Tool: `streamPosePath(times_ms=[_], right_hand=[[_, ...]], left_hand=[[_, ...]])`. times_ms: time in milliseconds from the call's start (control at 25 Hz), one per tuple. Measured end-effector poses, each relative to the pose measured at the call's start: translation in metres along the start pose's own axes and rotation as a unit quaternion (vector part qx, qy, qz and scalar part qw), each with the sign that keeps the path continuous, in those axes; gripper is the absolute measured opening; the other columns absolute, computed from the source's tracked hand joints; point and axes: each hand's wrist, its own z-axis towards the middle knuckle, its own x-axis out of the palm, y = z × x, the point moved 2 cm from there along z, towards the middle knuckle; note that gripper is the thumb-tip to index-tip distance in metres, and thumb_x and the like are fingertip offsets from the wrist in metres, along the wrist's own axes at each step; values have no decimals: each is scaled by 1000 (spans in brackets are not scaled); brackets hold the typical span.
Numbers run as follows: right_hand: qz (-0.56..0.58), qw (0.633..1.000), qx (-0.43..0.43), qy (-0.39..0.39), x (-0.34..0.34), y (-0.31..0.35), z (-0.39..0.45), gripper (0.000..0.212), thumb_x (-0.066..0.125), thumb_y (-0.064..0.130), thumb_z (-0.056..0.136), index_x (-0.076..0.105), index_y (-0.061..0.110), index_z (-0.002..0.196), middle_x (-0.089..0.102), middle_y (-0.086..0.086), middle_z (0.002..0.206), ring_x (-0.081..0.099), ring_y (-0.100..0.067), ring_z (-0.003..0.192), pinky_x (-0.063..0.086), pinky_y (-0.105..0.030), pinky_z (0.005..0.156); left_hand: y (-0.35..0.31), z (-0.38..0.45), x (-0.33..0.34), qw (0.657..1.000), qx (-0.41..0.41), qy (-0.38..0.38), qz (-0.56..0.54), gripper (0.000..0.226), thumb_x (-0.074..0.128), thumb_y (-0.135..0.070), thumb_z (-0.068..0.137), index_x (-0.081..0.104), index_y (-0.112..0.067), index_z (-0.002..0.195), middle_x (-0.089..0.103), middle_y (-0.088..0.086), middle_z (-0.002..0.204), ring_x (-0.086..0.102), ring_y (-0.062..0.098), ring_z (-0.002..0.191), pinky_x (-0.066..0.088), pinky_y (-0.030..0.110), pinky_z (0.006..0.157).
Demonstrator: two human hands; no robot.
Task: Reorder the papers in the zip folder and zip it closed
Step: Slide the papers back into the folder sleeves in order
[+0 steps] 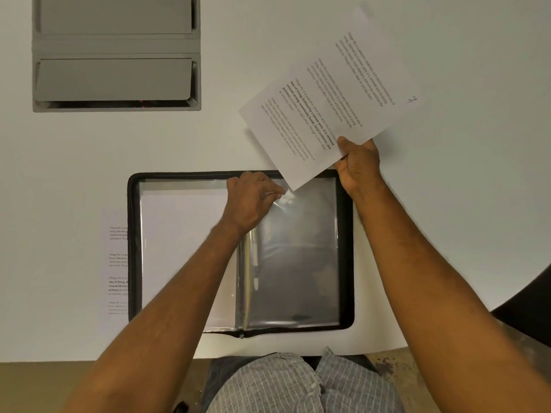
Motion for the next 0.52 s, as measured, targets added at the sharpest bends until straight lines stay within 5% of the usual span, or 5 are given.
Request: streamPosePath(times_ms=[400, 520], right_hand=[[-75, 996, 17, 52, 10, -1, 5, 44, 56, -9, 99, 54, 17, 135, 71, -4, 116, 74, -22, 101, 63, -41, 75], [-136, 988, 14, 69, 6, 3, 9, 44, 56, -10, 99, 55, 14, 135, 71, -2, 115, 73, -18, 99, 64, -38, 80]], left_hand=[[2, 6, -4, 996, -32, -3, -83, 14, 67, -36, 95, 79, -36, 103, 69, -10, 106, 58, 20, 109, 38, 54, 97], [1, 11, -6, 997, -44, 4, -69, 12, 67, -35, 96, 78, -33, 101, 69, -9, 104, 56, 17, 109, 32, 43, 92]])
